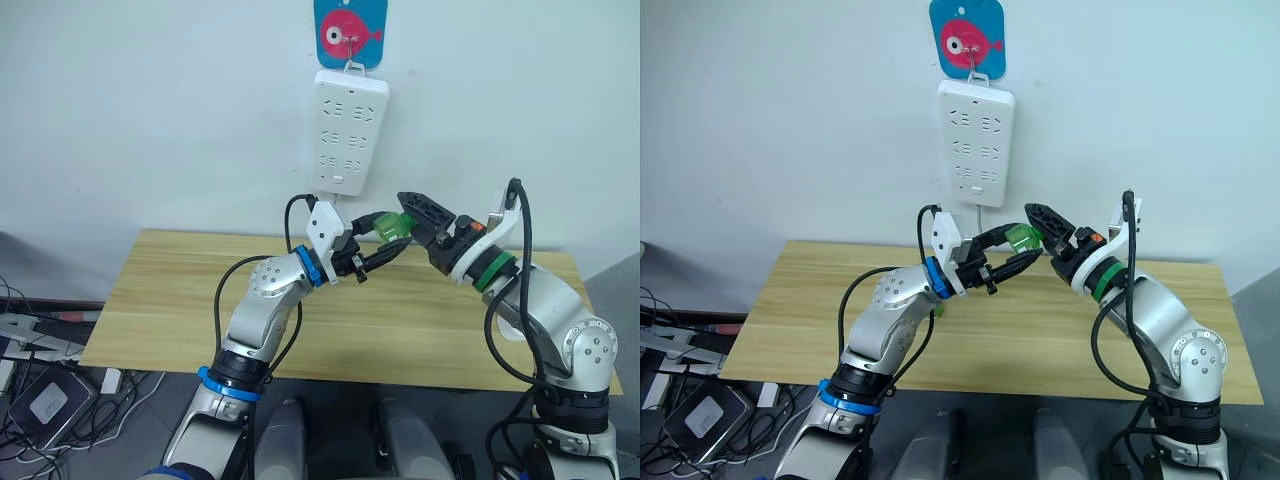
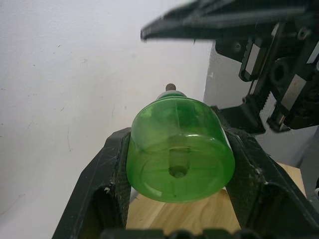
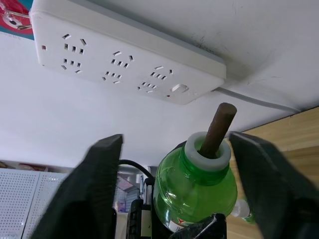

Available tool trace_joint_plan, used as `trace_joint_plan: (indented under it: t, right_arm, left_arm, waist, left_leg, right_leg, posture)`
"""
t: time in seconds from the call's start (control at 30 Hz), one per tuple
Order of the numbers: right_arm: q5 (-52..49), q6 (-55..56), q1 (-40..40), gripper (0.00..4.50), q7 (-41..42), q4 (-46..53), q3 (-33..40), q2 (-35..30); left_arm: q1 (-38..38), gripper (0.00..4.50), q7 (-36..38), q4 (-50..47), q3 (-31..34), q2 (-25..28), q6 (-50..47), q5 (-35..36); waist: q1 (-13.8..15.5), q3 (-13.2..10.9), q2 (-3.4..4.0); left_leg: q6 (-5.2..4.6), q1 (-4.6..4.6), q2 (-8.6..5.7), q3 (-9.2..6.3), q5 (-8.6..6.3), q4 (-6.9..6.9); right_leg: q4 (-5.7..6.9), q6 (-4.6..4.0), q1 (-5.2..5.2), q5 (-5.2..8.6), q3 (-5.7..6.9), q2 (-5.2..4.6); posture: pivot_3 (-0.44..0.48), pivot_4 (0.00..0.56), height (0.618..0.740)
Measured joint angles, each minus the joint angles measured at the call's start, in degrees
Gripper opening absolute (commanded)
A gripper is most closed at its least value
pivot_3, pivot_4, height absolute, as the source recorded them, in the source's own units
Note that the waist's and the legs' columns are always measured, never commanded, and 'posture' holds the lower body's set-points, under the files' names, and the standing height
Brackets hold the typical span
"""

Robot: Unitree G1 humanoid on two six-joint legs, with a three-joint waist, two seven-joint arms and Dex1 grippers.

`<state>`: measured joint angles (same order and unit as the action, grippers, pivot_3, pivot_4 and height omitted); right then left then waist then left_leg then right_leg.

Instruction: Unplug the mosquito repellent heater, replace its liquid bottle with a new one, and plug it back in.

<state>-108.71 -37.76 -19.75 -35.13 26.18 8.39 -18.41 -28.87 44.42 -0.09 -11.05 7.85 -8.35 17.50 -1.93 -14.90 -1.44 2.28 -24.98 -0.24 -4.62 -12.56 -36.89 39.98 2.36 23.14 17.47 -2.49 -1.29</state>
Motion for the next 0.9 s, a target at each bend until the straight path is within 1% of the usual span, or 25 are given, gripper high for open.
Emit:
trace_joint_plan:
  t: [0.13, 0.17, 0.4, 0.47, 0.63, 0.73, 0.83, 0.87, 0.9]
  right_arm:
    - [-0.3, 1.1, 0.9, 1.04, -0.1, 0.0, -0.9, -1.5]
    - [-0.5, 1.3, 0.9, 0.81, -0.1, 0.0, -1.0, -1.6]
    - [-0.7, 2.7, 0.9, 0.81, 0.0, 0.1, -2.0, -1.7]
    - [-0.7, 3.1, 1.0, 0.81, 0.0, 0.1, -2.2, -1.8]
    - [-0.8, 3.1, 1.2, 0.81, 0.6, 0.3, -3.0, -2.7]
    - [2.0, 2.1, 2.9, 0.81, 2.7, 0.4, -2.7, -6.3]
    - [8.4, 1.2, 5.1, 0.81, 5.9, 0.2, -2.6, -9.5]
    - [11.4, 1.0, 5.8, 0.81, 7.2, -0.2, -2.8, -10.3]
    - [18.7, 0.9, 7.1, 0.81, 10.9, -0.3, -4.3, -13.2]
  left_arm:
    - [0.0, 2.24, 0.2, -0.3, 0.0, 0.0, 0.3, 0.0]
    - [0.0, 2.24, 0.2, -0.4, 0.0, 0.0, 0.3, 0.0]
    - [0.0, 2.24, 0.8, -0.4, 0.0, 0.0, 0.1, 0.1]
    - [0.0, 2.98, 0.8, -0.7, 0.1, 0.2, -0.7, 0.3]
    - [-0.1, 4.47, 1.8, -1.7, -1.0, 1.4, -3.5, 0.3]
    - [-0.2, 4.50, 3.7, -2.5, -1.0, 3.9, -5.1, 0.5]
    - [-0.7, 4.50, 5.7, -2.8, -1.0, 6.8, -6.6, 0.5]
    - [-0.8, 4.50, 6.4, -2.8, -1.1, 7.4, -6.7, 0.5]
    - [-1.4, 4.50, 7.6, -2.8, -2.0, 8.6, -7.0, 0.2]
  waist:
    - [0.0, 0.0, 0.00]
    - [0.0, 0.0, 0.00]
    - [0.0, 0.0, 0.00]
    - [0.0, 0.0, 0.00]
    - [0.0, 0.0, 0.00]
    - [0.0, 0.0, 0.00]
    - [0.1, 0.0, 0.00]
    - [0.1, 0.0, 0.00]
    - [0.1, 0.0, 0.01]
  left_leg:
    - [0.00, 0.00, 0.00, 0.01, 0.00, 0.00]
    - [0.00, 0.00, 0.00, 0.01, 0.00, 0.00]
    - [0.00, 0.00, 0.00, 0.00, 0.00, 0.00]
    - [0.00, 0.00, 0.00, -0.01, 0.00, 0.00]
    - [0.00, 0.00, 0.00, -0.01, 0.00, 0.00]
    - [0.00, 0.00, 0.00, -0.01, 0.00, 0.01]
    - [0.00, 0.01, 0.00, -0.01, 0.00, 0.01]
    - [0.00, 0.01, 0.00, -0.01, 0.00, 0.01]
    - [0.00, 0.00, -0.04, 0.00, 0.00, 0.01]
  right_leg:
    - [0.00, 0.00, 0.00, 0.00, -0.01, -0.01]
    - [0.00, 0.00, 0.00, 0.00, -0.01, 0.00]
    - [0.00, 0.00, 0.00, 0.00, -0.01, -0.01]
    - [0.00, 0.00, 0.00, 0.00, -0.01, 0.00]
    - [-0.01, 0.00, 0.00, 0.00, -0.01, 0.00]
    - [-0.01, 0.00, -0.01, 0.00, 0.00, 0.00]
    - [-0.01, 0.00, -0.01, 0.01, 0.00, 0.01]
    - [-0.02, 0.00, -0.01, 0.01, 0.00, 0.01]
    - [-0.03, 0.00, -0.01, 0.01, 0.00, 0.01]
  posture:
    - [0.009, 0.252, 0.740]
    - [0.009, 0.252, 0.740]
    - [0.012, 0.255, 0.740]
    - [0.012, 0.257, 0.740]
    - [0.014, 0.259, 0.740]
    - [0.019, 0.263, 0.740]
    - [0.019, 0.266, 0.740]
    - [0.021, 0.264, 0.740]
    - [0.018, 0.264, 0.740]
